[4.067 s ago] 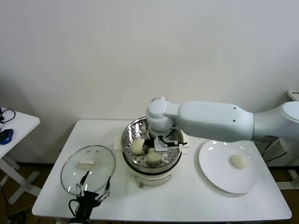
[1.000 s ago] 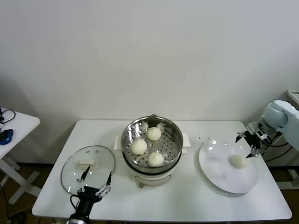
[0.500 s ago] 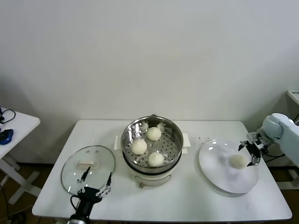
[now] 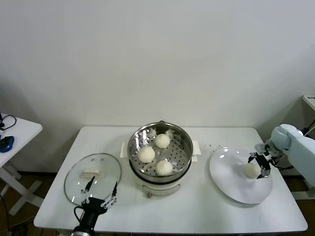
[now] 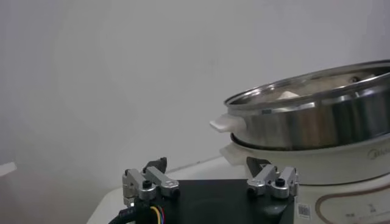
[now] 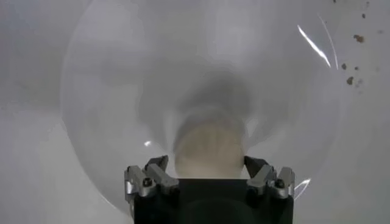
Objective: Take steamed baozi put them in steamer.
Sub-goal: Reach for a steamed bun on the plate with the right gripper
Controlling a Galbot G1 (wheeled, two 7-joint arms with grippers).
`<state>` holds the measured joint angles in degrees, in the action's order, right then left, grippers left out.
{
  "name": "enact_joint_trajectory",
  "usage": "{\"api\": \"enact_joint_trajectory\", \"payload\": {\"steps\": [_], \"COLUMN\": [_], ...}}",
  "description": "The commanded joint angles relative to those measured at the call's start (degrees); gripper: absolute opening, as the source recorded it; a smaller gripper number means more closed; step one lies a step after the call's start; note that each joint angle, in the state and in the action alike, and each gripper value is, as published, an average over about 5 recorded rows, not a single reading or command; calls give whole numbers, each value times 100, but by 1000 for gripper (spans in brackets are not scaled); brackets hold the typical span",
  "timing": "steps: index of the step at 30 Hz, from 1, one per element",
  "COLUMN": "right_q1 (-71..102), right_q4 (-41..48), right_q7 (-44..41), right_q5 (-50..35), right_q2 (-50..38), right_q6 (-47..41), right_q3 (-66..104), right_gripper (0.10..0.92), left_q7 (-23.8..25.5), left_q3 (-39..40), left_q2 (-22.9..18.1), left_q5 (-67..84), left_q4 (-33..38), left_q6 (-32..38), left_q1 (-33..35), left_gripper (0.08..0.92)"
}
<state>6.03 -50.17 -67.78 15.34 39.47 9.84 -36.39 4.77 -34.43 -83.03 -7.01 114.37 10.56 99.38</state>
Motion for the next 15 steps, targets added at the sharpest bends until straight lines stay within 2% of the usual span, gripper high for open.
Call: {"api": "enact_joint_trajectory", "payload": {"steps": [1, 8, 15], "right_q1": [64, 56, 45], "right_q4": [146, 184, 180], "right_q7": [-4, -48, -42], "right_q5": [103, 102, 40], "right_q2": [118, 111, 100], "right_q6": [21, 25, 26], "right_q3": [108, 134, 151], "right_gripper": [823, 814, 683], "left_q7": [-5, -15, -17], "left_q3": [4, 2, 1], "left_q2": [-9, -17, -20], "left_q5": [-11, -21, -27], "left_q4": [6, -15, -24], "left_q6": [-21, -23, -27], "left_q1": [3, 3, -1], "left_gripper": [823, 823, 823]}}
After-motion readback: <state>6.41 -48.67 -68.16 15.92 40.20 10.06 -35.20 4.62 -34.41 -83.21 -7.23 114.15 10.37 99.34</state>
